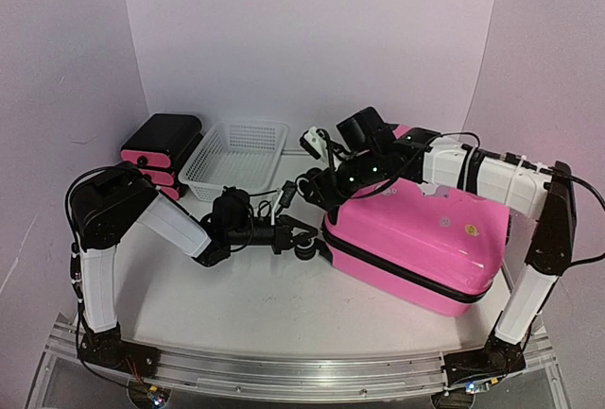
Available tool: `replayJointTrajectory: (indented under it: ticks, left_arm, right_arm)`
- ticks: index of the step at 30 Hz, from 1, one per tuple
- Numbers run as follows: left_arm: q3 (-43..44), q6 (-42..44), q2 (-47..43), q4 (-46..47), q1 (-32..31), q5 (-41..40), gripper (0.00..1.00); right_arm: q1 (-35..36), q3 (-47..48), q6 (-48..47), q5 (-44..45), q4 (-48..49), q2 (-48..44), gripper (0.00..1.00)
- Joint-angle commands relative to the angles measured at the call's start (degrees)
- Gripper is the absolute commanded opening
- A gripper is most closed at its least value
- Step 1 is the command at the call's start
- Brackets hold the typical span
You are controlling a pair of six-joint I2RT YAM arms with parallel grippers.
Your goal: Open, take out, and arrange the luggage
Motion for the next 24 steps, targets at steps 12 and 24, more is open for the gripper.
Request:
replayJointTrajectory:
  ticks: [12,24]
  left_arm:
    - [-0.43,-2.52,-1.22,-0.93,1.15,-4.18,0.0]
    - [-2.3,5.66,-1.33,-0.48,2.21,-0.99,0.01]
  right_arm:
    - [1.51,1.66,7.99,-1.7,2.4,5.97,0.36]
    - [-5.28,-4.48,0.13,-33.71,1.71,-0.28,0.0]
